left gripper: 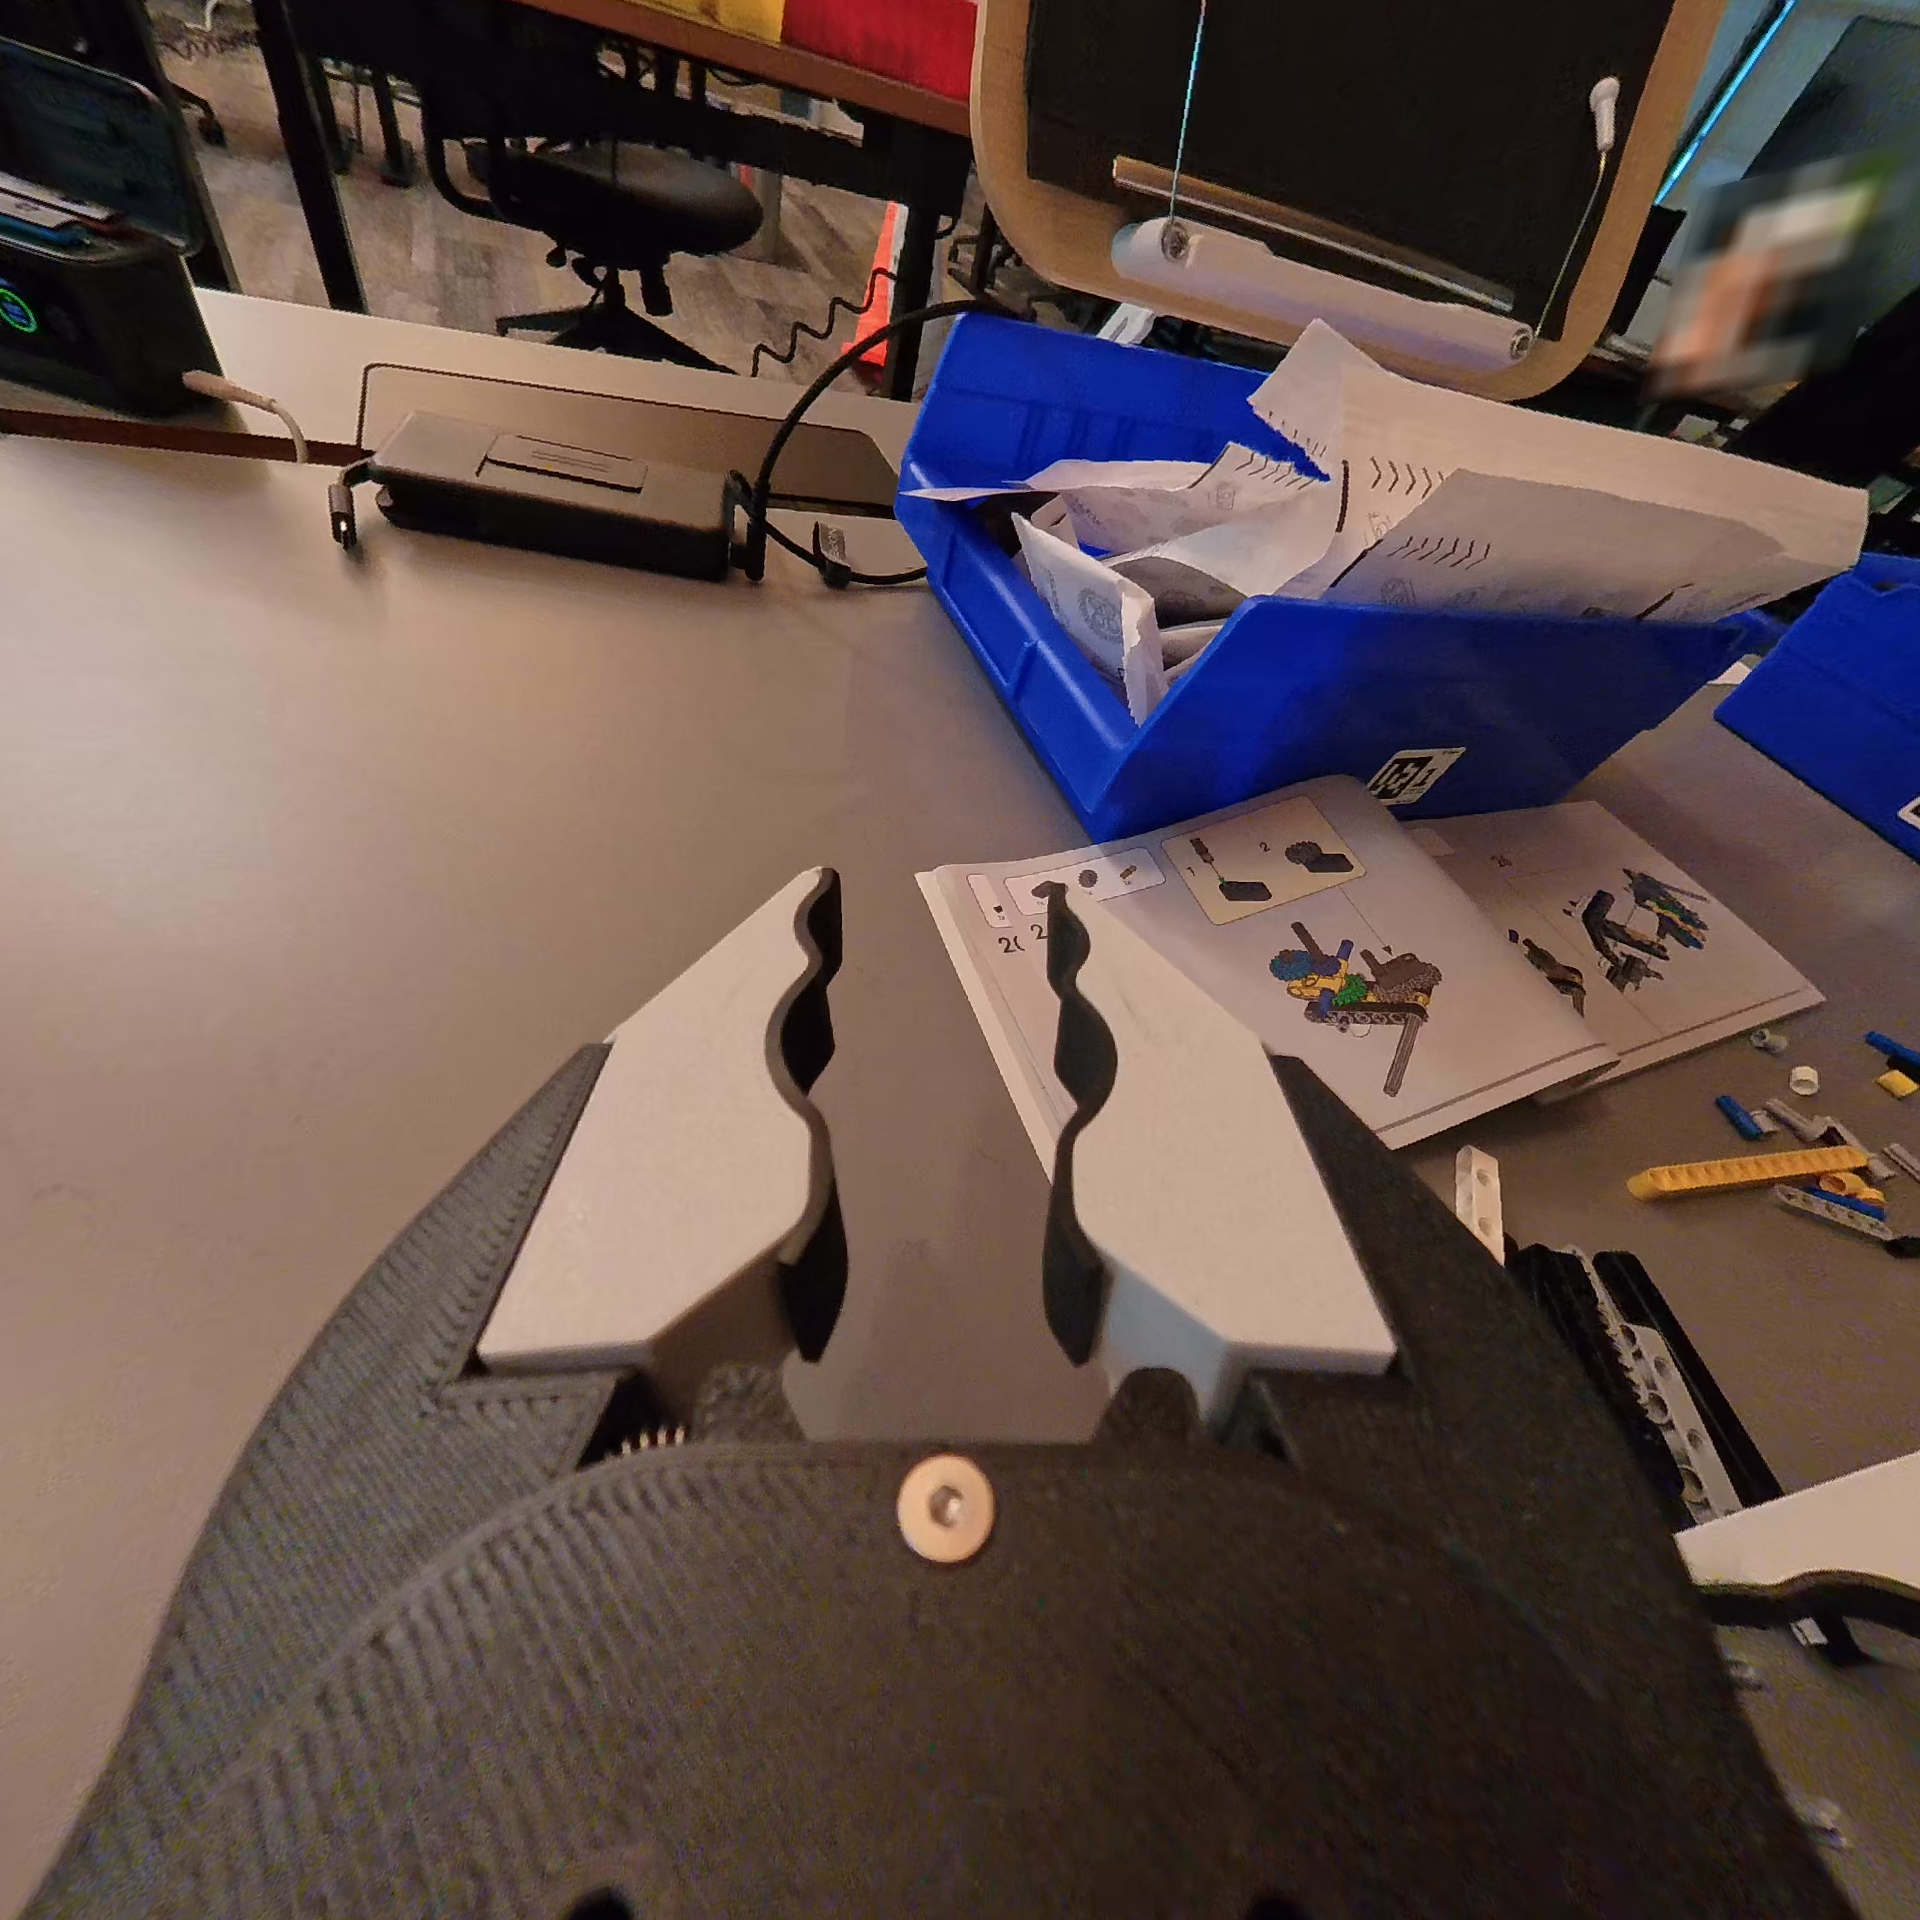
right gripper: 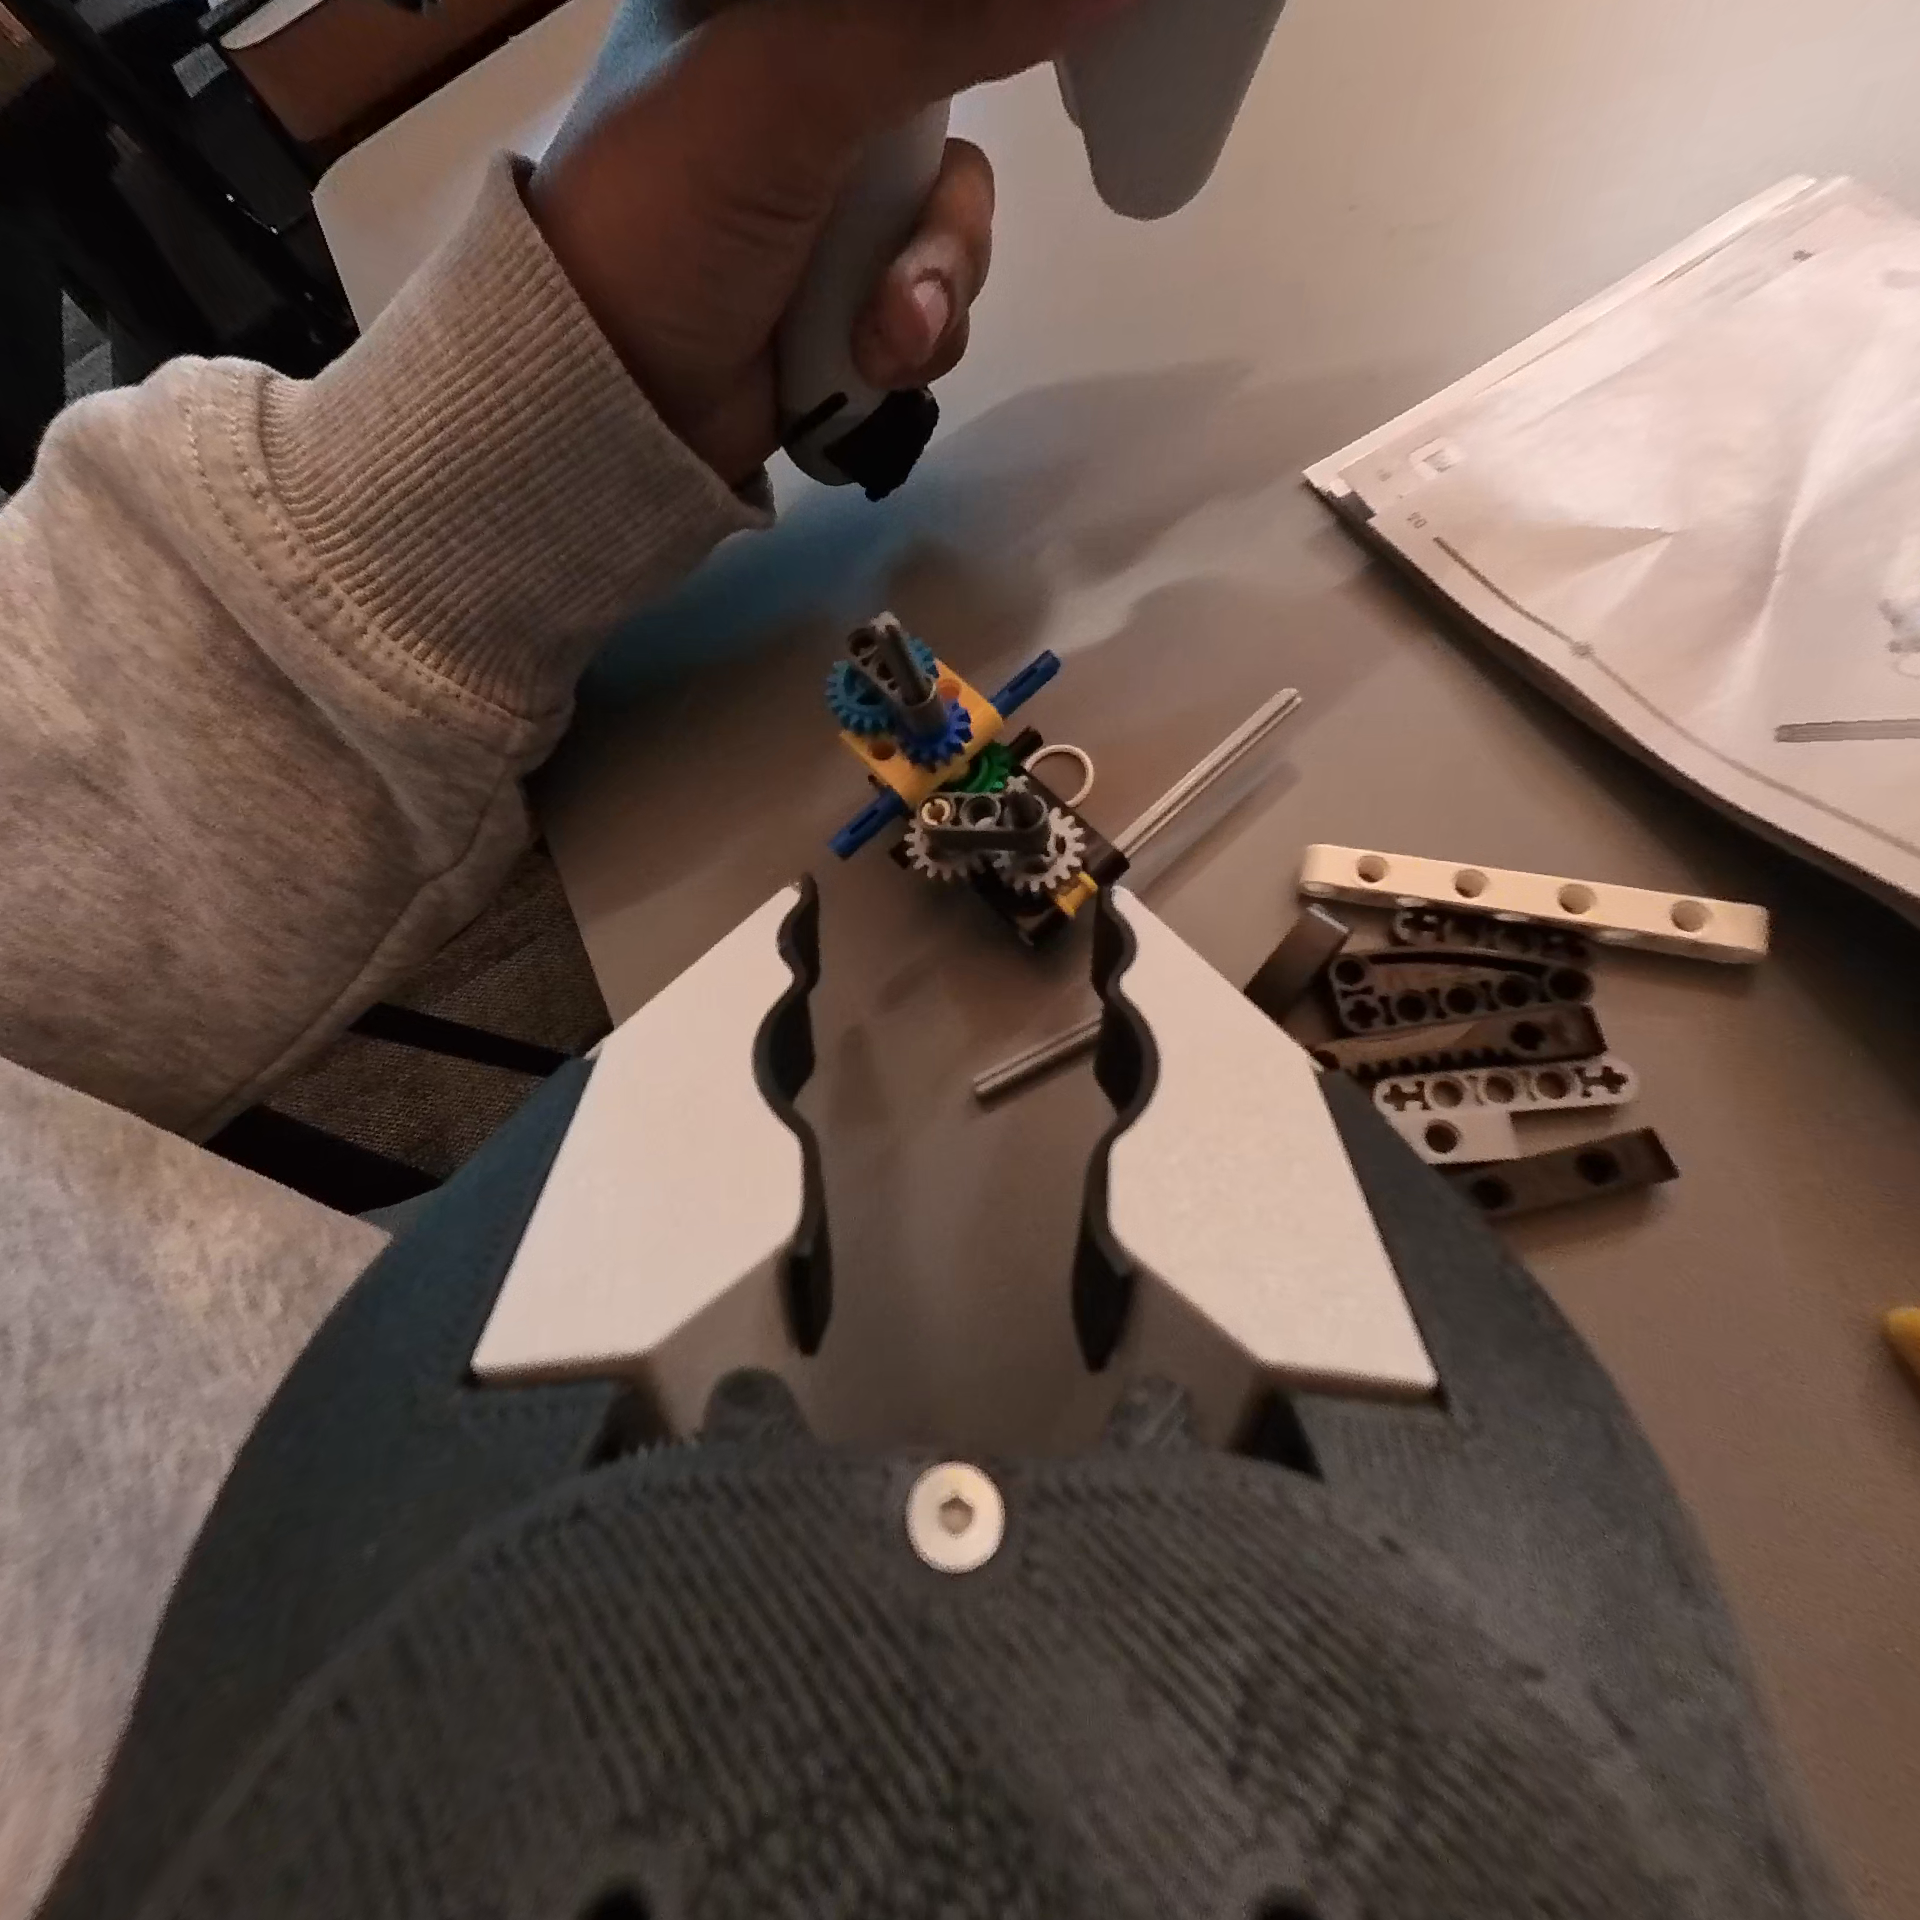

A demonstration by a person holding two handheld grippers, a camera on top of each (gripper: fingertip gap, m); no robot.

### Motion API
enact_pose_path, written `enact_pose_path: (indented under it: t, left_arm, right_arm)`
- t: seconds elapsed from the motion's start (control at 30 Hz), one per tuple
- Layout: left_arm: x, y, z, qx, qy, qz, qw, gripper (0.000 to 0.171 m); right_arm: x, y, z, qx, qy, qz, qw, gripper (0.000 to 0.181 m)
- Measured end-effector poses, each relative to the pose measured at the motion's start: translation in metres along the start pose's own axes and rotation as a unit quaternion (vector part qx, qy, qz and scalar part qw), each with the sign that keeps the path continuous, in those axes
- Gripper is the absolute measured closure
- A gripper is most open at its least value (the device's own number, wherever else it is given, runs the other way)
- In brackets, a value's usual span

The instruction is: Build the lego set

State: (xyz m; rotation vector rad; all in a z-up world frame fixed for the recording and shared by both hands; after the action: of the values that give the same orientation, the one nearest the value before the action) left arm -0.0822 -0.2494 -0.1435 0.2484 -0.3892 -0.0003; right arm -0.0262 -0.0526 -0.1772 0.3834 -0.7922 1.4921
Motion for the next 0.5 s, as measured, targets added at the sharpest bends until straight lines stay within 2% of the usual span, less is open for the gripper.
enact_pose_path:
  t: [0.5]
  left_arm:
    - [-0.0004, 0.0000, -0.0003, 0.000, -0.002, 0.000, 1.000, 0.134]
  right_arm:
    - [0.0002, -0.0008, -0.0008, 0.000, -0.001, 0.002, 1.000, 0.129]
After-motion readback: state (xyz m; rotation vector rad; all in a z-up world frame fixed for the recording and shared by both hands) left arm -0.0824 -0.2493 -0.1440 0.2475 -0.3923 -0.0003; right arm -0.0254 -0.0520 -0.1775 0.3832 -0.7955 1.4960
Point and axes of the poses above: each gripper's, where its closed fingertips meet, x back along the fingers, z out of its top, y = z × x across the jaws, the point moved 7 cm from there along x, back along the fingers, and after that the axes turned 6 degrees about -y, right-handed, at the moved point
